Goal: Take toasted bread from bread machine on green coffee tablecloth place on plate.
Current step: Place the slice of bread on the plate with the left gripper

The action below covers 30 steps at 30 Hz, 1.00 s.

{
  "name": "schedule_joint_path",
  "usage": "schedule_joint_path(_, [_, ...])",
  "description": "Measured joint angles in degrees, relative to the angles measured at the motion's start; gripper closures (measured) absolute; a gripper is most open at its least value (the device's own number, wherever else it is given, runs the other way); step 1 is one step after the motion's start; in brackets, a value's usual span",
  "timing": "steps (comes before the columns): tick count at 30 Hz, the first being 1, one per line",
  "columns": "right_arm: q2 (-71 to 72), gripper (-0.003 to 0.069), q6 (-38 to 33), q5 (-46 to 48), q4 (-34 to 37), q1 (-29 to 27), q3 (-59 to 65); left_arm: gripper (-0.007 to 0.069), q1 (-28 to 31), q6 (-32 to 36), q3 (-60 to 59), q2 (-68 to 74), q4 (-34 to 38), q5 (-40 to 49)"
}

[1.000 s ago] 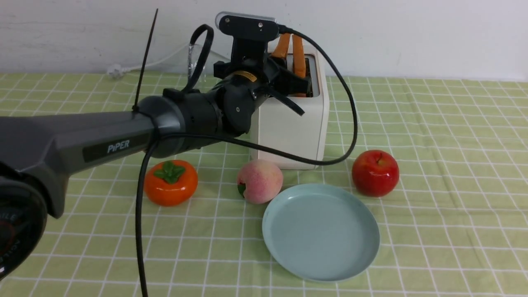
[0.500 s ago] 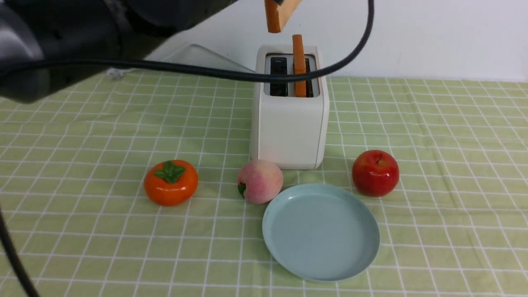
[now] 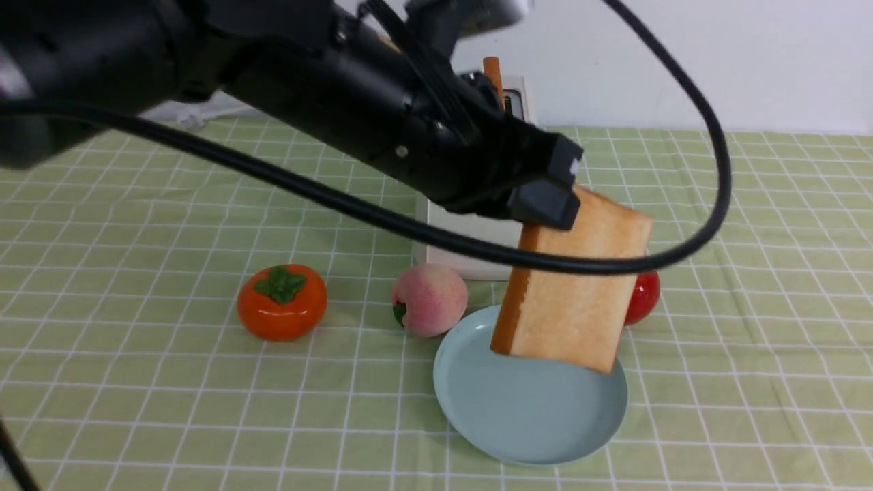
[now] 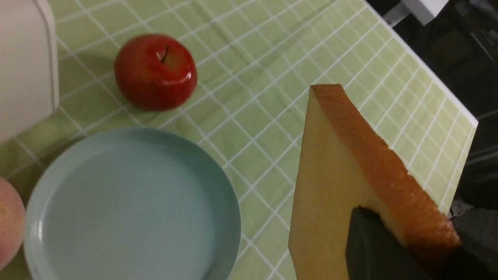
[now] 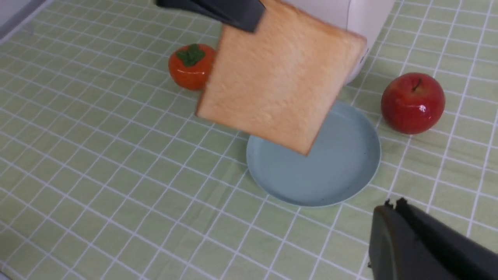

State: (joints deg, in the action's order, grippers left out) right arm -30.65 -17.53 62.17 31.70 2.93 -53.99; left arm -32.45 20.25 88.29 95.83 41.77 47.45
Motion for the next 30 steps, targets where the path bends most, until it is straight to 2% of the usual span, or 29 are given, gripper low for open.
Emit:
schedule_joint_path(11, [6.1,0.0669,0.0,2.0,0.0,0.0,-0.1,0.0538,-0.3,-3.0,0.0,16.4,0.7,-4.5])
schedule_joint_path(16, [6.1,0.0669,0.0,2.4,0.1,0.0,-0.1,0.054,-0.2,-3.4,0.3,17.7,1.1,-7.7])
schedule_joint_path(23, [6.1,0.0666,0.0,2.8,0.1,0.0,-0.1,0.054,-0.2,-3.5,0.3,17.7,2.1,-7.7])
schedule_joint_path(27, [6.1,0.0662,0.0,2.9,0.1,0.0,-0.1,0.0539,-0.3,-3.5,0.3,17.7,-0.4,-8.5])
schedule_joint_path(28, [6.1,0.0662,0.0,2.9,0.1,0.0,-0.1,0.0533,-0.3,-3.5,0.3,17.7,-1.0,-8.7])
schedule_joint_path(30, [6.1,0.0662,0.0,3.1,0.1,0.0,-0.1,0.0471,-0.3,-3.5,0.3,17.8,-3.6,-9.5])
